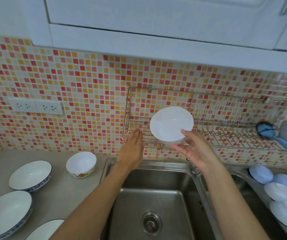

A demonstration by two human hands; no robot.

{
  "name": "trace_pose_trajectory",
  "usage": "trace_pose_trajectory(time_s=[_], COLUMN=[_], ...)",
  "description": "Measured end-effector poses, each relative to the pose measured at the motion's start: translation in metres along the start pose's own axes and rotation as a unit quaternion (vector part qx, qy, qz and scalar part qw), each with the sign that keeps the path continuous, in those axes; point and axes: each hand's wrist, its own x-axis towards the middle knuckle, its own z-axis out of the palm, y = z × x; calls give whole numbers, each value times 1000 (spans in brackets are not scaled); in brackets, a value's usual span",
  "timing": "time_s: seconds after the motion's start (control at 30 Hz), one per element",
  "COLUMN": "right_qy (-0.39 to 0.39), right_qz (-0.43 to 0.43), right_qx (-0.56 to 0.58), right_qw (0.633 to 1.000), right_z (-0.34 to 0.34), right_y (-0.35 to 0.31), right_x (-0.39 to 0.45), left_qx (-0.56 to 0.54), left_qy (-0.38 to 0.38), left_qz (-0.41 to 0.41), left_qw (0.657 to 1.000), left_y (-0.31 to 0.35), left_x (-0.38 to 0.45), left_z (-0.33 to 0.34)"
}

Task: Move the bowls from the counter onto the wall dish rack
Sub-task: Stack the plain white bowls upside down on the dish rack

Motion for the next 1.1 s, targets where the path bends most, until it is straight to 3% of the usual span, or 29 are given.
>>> trace_pose_trajectory(time_s=[0.2,0.33,0.53,0.7,0.77,0.9,1.1], right_qy=[39,57,20,-15,-23,-33,-37], right_qz=[-46,-144,-305,-342,-346,-340,-333], right_qx=[-126,-294,-611,-738,-764,-788,-779], right_qw=[990,943,730,582,545,513,530], right_z=[13,24,34,33,34,39,36], right_y=[3,16,33,43,44,44,46], right_x=[37,69,110,133,142,156,166], left_qx=[20,18,22,23,15,10,2], left_qy=[4,10,13,19,17,22,21], left_qz=[14,11,12,7,4,2,-7], left_qw=[1000,1000,1000,1000,1000,1000,1000], left_y=[-6,-7,-7,-6,-5,-5,-4], left_x=[3,3,5,4,4,4,5], left_z=[11,14,15,14,14,14,18])
